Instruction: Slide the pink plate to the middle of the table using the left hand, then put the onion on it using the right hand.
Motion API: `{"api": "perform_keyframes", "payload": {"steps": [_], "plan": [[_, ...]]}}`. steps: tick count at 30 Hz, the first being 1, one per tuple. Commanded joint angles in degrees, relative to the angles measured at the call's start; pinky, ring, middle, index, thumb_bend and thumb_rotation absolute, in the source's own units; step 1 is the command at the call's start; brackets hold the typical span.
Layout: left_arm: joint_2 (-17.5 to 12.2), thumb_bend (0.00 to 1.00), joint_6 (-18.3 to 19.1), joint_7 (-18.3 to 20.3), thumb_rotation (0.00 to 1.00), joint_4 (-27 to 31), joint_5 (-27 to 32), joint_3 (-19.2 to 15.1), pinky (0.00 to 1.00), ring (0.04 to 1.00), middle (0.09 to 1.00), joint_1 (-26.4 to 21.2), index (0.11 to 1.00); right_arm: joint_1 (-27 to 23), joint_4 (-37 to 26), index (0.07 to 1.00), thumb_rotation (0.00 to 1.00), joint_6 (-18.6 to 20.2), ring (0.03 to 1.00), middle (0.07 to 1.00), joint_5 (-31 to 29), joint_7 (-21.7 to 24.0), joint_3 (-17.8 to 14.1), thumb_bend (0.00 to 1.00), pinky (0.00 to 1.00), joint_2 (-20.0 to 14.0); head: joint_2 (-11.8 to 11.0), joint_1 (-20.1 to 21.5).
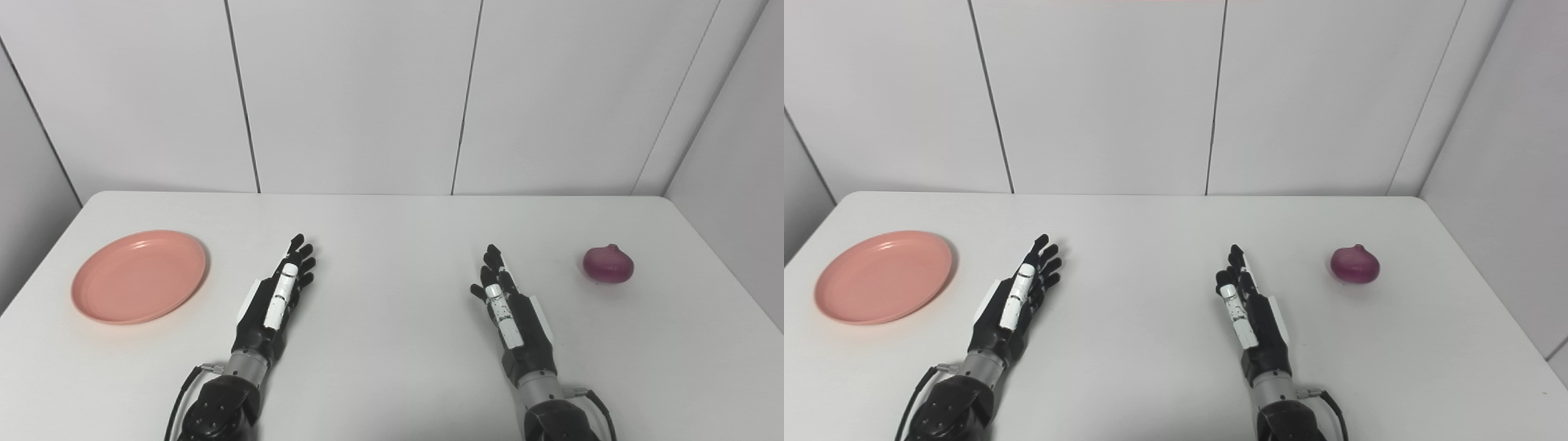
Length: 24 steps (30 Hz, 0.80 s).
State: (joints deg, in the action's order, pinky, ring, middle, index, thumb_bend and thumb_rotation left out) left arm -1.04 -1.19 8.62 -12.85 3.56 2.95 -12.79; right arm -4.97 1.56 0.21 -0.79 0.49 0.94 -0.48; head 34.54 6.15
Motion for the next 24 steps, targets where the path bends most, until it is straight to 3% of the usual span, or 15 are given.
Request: {"api": "perform_keyframes", "payload": {"steps": [1, 13, 24], "plan": [[-0.1, 0.53, -2.4, 0.0, 1.00, -0.5, -0.2, 0.1, 0.96, 0.966, 0.980, 0.1, 0.983, -1.2, 0.5, 1.000, 0.86, -2.9, 1.000, 1.000, -0.5, 0.8, -0.3, 0.71, 1.00, -0.5, -0.5, 0.0], [-0.1, 0.53, -3.1, 0.2, 1.00, -1.1, 0.1, -0.3, 0.96, 0.969, 0.983, 0.2, 0.984, -1.1, 1.2, 1.000, 0.85, -3.7, 1.000, 1.000, -1.0, 1.2, -0.5, 0.70, 1.00, -0.7, -2.1, 0.7], [-0.3, 0.50, -3.5, 0.1, 1.00, -1.5, 0.0, -0.5, 0.96, 0.963, 0.977, 0.0, 0.977, -1.3, 0.9, 1.000, 0.84, -3.2, 1.000, 1.000, -1.6, 1.2, -0.5, 0.72, 1.00, -0.4, -1.0, 2.2]]}}
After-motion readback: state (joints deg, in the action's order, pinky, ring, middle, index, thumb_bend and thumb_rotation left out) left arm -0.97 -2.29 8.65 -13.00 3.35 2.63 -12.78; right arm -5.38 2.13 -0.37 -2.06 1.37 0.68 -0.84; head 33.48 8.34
